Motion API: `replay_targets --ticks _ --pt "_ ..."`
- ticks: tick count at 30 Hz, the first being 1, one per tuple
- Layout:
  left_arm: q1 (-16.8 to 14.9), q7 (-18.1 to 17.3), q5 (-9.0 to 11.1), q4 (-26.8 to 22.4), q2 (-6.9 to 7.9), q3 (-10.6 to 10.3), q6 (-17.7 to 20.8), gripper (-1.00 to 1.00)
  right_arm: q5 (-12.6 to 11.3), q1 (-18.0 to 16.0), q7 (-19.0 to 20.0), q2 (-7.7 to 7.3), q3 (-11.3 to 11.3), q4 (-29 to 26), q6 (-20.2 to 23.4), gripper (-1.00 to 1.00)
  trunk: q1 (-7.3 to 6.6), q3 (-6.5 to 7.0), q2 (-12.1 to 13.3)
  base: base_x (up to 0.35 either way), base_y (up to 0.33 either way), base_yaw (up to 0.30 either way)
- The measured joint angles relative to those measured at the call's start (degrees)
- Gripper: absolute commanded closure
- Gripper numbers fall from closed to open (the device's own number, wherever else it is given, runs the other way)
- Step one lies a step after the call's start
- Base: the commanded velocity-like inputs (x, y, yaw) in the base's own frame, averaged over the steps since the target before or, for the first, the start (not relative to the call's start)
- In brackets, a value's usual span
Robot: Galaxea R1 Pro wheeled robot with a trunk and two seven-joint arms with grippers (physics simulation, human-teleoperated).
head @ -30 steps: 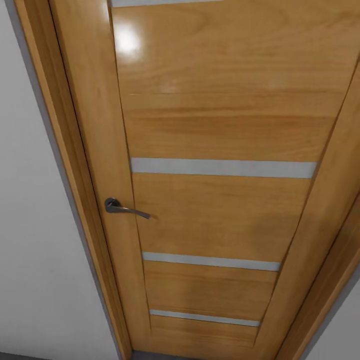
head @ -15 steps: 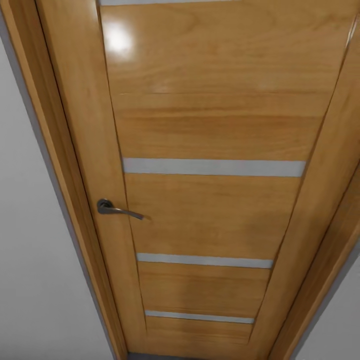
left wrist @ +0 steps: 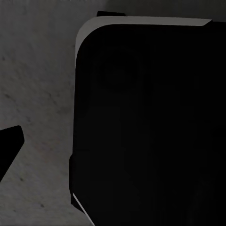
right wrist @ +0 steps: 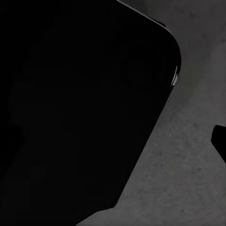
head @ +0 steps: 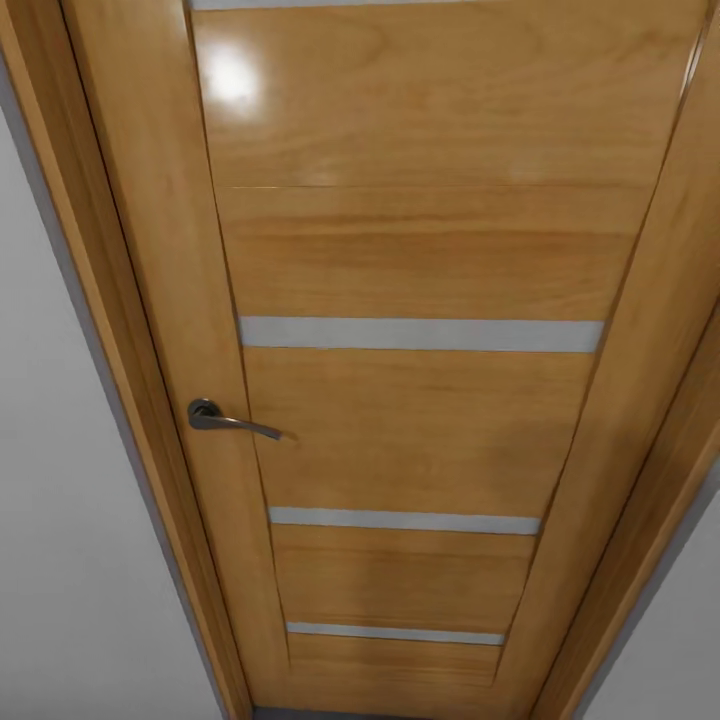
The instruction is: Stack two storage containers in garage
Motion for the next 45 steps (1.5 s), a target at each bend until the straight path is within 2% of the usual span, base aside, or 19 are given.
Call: replay_targets --ticks 19,45 --pt "0.00 0.00 0.00 -0.03 0.00 0.00 0.00 -1.00 0.00 0.00 0.00 0.00 0.01 0.00 0.00 -1.00 0.00 0.00 0.00 0.000 0.000 -0.067" --pt "0.00 0.00 0.00 -0.03 0.00 0.00 0.00 -1.00 0.57 0.00 -0.20 -0.09 0.02 0.00 0.01 -1.00 0.00 0.00 0.00 0.000 0.000 -0.002"
